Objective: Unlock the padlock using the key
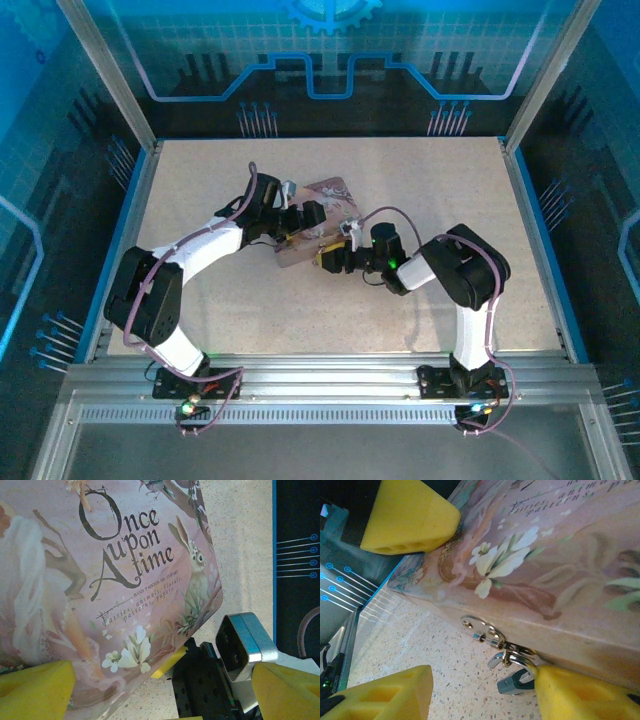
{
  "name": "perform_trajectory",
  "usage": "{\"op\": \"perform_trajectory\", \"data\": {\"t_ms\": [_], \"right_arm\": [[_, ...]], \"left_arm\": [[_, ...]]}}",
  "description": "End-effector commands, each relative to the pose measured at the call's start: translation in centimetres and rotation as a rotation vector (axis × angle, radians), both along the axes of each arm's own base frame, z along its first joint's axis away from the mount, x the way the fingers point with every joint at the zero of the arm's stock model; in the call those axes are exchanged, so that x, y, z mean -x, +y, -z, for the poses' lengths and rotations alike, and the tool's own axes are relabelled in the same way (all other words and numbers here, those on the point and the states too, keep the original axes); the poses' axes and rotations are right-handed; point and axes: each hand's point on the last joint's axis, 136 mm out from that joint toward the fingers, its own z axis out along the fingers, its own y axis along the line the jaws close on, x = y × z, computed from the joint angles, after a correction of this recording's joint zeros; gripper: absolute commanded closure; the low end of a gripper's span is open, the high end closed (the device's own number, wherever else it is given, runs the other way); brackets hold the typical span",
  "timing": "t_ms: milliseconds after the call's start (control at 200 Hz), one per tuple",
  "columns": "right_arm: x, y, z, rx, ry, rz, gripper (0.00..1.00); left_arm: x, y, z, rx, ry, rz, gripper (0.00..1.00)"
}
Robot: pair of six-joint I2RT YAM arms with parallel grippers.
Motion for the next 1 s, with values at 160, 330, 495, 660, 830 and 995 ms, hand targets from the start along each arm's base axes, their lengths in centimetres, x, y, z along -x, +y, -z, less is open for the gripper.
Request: {"op": "perform_trajectory", "data": {"t_ms": [160, 330, 495, 660, 830, 995], "right_arm": [[0.0, 0.9, -0.5, -0.037, -0.025, -0.027, 0.49], [0.1, 0.9, -0.3, -0.034, -0.019, -0.030, 0.58], [-0.1, 0.8, 0.3, -0.025, 0.002, -0.020, 0.68], [-0.4, 0.7, 0.5, -0.028, 0.017, -0.009, 0.75], [-0.6, 0.5, 0.6, -0.030, 0.031, 0.005, 0.82], [-0.7, 0.3, 0.8, -0.032, 0.051, 0.016, 0.87]], "left_arm": [[-0.1, -0.6, 0.1, -0.010, -0.001, 0.020, 0.08], [-0.2, -0.6, 0.2, -0.010, 0.000, 0.020, 0.08], [-0.1, -0.6, 0.3, -0.012, 0.002, 0.019, 0.08], [-0.1, -0.5, 0.3, -0.014, 0.004, 0.017, 0.08], [0.1, -0.4, 0.5, -0.017, 0.007, 0.015, 0.08], [0.2, -0.3, 0.6, -0.020, 0.008, 0.013, 0.08]]}}
